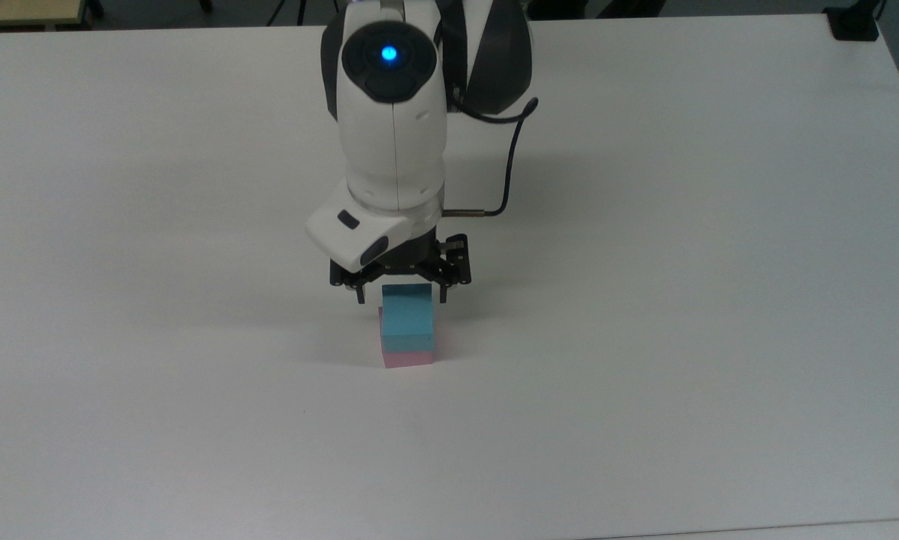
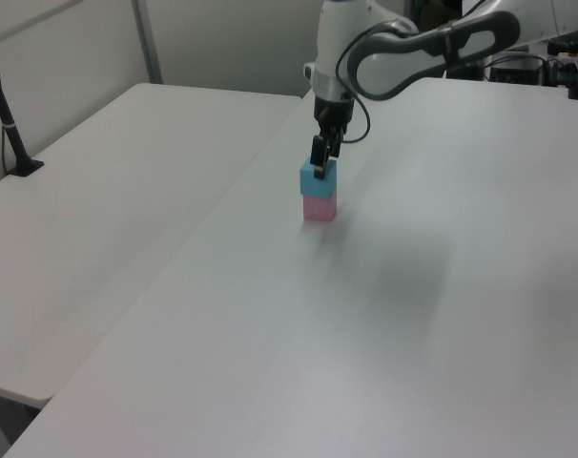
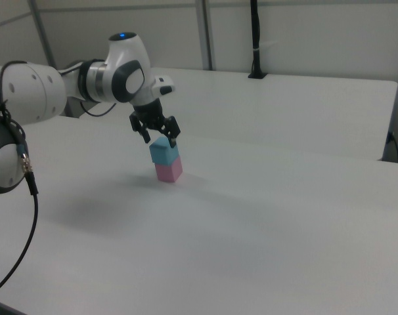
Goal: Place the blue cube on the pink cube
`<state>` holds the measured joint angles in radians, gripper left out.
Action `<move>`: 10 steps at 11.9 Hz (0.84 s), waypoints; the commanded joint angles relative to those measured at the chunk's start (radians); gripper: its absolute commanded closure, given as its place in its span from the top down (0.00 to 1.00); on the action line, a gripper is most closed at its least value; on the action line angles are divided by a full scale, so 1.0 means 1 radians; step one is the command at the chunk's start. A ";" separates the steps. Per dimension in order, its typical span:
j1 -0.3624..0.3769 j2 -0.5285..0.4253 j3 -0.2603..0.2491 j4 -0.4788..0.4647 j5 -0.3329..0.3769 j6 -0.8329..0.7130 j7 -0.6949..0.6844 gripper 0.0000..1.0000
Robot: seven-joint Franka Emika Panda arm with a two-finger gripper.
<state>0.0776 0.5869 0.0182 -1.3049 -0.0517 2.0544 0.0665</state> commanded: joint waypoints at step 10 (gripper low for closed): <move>-0.016 -0.691 0.002 -0.478 -0.005 -0.404 0.062 1.00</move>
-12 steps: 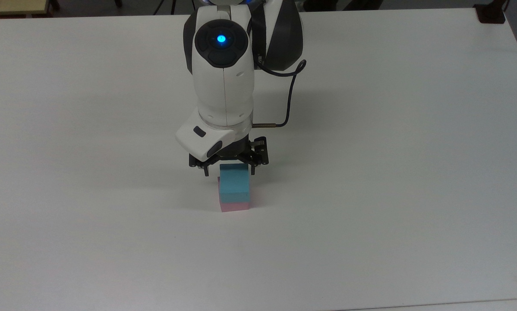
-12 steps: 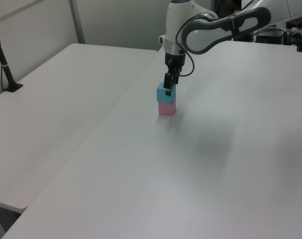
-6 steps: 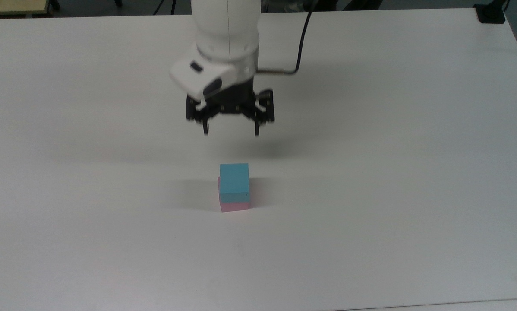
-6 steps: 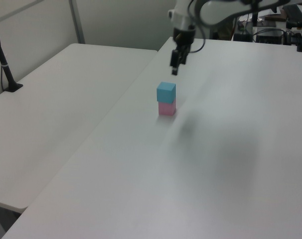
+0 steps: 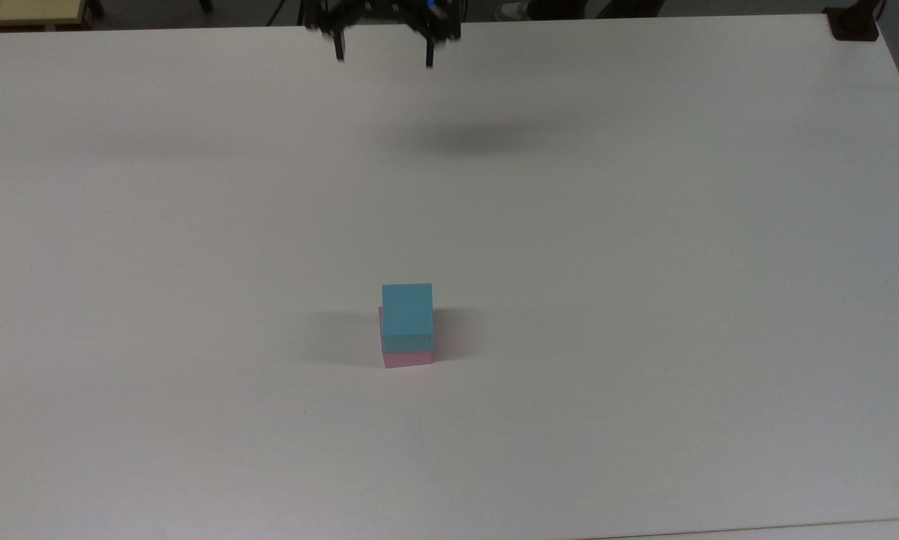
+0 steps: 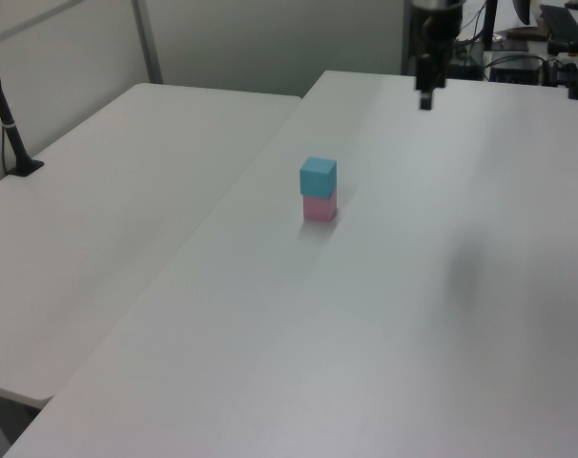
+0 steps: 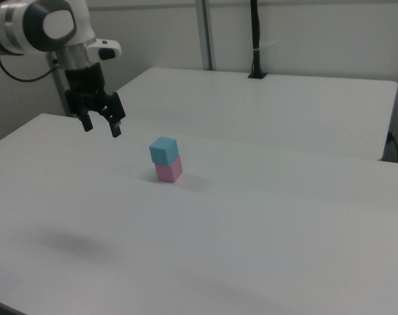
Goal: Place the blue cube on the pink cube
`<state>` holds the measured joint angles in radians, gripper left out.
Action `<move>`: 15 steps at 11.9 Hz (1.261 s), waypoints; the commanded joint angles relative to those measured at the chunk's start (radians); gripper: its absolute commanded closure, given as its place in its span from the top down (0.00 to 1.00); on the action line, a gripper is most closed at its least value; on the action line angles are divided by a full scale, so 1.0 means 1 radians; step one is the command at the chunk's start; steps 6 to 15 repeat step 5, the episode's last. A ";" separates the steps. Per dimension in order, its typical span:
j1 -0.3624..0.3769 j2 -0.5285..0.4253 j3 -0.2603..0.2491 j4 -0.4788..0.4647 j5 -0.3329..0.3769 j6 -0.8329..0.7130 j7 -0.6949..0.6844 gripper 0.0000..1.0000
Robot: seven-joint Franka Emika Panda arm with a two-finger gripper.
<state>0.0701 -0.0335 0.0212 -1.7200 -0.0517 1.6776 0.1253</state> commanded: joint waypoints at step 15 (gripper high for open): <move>-0.010 -0.054 0.008 -0.052 -0.005 -0.016 0.017 1.00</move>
